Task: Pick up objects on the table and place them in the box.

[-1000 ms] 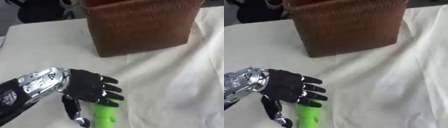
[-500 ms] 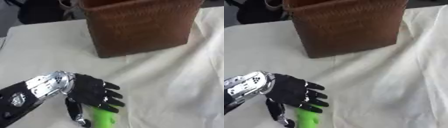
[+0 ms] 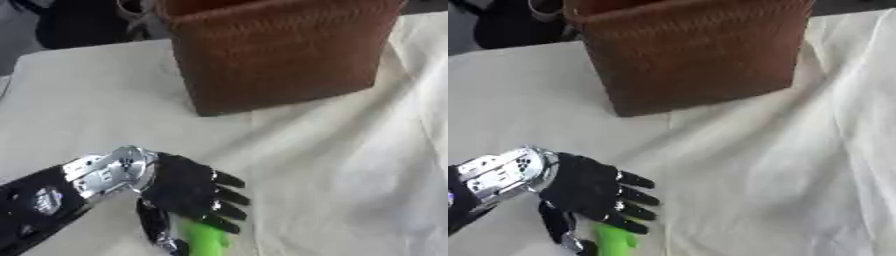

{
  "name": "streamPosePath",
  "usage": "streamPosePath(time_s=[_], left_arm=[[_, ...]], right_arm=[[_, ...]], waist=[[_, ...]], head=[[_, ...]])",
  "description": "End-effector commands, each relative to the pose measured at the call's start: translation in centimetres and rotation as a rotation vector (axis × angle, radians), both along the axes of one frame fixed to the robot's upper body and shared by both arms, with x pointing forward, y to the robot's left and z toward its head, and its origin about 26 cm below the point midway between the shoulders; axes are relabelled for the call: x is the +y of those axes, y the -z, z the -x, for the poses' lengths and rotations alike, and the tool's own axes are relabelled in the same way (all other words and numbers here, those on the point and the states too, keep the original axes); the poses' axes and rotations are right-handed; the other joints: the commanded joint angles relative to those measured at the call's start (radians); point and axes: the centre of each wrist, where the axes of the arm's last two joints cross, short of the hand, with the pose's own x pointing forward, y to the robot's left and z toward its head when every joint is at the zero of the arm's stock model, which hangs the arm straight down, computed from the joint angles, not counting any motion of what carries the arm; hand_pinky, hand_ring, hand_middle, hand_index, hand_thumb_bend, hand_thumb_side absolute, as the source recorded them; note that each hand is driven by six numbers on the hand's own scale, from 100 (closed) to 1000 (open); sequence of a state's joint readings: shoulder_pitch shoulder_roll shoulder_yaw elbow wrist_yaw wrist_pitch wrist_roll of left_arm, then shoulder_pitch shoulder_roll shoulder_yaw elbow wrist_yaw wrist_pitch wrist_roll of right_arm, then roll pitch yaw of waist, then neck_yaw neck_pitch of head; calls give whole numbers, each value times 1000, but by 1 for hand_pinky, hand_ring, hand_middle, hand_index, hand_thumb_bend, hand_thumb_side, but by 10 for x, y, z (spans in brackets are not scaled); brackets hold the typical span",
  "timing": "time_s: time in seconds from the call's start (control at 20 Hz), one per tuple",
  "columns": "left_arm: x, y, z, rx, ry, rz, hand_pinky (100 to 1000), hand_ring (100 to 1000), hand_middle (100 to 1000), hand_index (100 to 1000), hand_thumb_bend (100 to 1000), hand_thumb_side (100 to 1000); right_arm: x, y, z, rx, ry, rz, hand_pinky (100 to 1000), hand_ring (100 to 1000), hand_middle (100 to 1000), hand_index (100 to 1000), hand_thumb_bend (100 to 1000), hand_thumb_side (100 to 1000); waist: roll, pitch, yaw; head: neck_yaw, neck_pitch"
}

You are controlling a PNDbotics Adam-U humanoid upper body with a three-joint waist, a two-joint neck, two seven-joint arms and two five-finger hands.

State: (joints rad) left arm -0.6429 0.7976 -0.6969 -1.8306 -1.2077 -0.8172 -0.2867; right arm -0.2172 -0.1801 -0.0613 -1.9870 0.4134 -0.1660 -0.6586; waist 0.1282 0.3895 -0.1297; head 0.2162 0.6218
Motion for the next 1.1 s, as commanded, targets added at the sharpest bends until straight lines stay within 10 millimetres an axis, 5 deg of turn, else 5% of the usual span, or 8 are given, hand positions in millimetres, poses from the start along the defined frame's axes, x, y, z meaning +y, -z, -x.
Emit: streamPosePath(time_s=[0.05,0.65,0.8,1.1], left_arm=[[0,-7,-2,-5,28,-117,1000,1000,832,980,306,736],[-4,-8,-5,4,32,-107,999,962,740,900,251,705],[-5,-3,-5,17,23,-126,980,913,631,826,188,674],[-5,-3,-8,30,10,-127,971,872,561,748,117,614]], right_arm=[[-1,-6,1,-22,4,5,681,606,698,593,100,1000],[-2,-8,1,-30,5,1,682,608,697,592,100,1000],[-3,-9,0,-41,7,-3,683,610,695,591,100,1000],[-4,-8,1,-52,7,-8,684,613,693,590,100,1000]], waist=[[-3,-16,-1],[-1,-14,-2],[0,-13,-7],[0,-12,-14]], head=[[2,-13],[3,-19],[7,-18],[9,-18]])
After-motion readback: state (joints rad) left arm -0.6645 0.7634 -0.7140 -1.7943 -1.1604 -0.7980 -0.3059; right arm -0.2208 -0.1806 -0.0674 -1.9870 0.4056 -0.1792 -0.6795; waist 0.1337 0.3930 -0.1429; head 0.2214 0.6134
